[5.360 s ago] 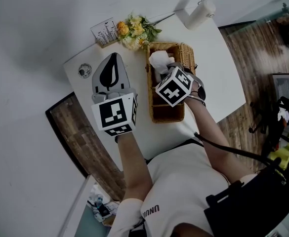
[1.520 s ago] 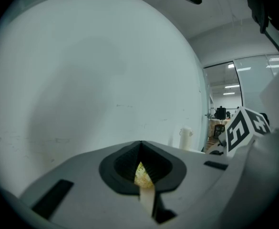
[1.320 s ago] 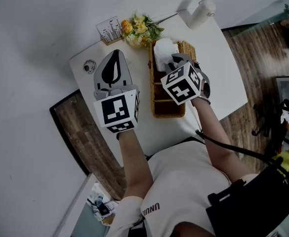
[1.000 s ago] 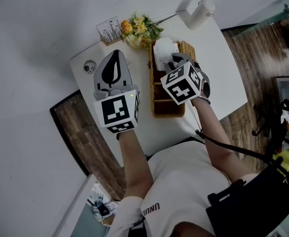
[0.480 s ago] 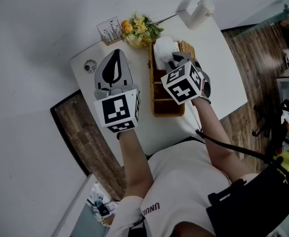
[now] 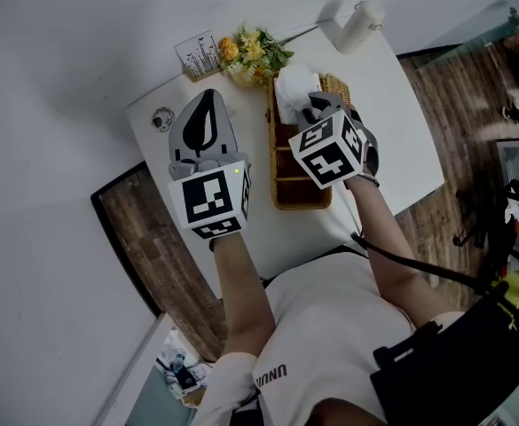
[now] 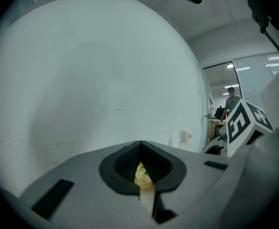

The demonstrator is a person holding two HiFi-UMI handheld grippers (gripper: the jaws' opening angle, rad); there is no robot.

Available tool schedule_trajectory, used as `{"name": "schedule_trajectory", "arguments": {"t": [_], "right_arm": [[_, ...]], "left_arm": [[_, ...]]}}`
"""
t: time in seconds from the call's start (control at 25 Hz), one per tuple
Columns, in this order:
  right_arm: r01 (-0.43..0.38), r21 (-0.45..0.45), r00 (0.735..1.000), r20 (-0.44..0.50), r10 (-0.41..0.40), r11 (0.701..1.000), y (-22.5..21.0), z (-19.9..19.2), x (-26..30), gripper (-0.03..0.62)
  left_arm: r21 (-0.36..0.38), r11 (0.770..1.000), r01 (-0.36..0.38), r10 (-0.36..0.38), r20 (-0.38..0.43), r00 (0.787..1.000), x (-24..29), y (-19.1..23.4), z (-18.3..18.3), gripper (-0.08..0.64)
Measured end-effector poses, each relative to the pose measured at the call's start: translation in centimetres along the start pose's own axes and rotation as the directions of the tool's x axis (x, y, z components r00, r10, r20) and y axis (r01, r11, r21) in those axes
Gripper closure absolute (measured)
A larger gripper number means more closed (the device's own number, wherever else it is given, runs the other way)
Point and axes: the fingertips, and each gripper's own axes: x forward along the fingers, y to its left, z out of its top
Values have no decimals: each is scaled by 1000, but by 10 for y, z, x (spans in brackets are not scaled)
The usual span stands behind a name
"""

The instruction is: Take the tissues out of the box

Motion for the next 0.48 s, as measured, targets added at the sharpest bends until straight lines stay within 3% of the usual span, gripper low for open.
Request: {"name": "schedule_trajectory", "arguments": {"t": [0.48], "right_arm": [[19,1,1000,20,-19,1000,-5,6,-6,538]], "left_arm": [[1,1000,-2,2,3,1000,-1,0,1,548]]}}
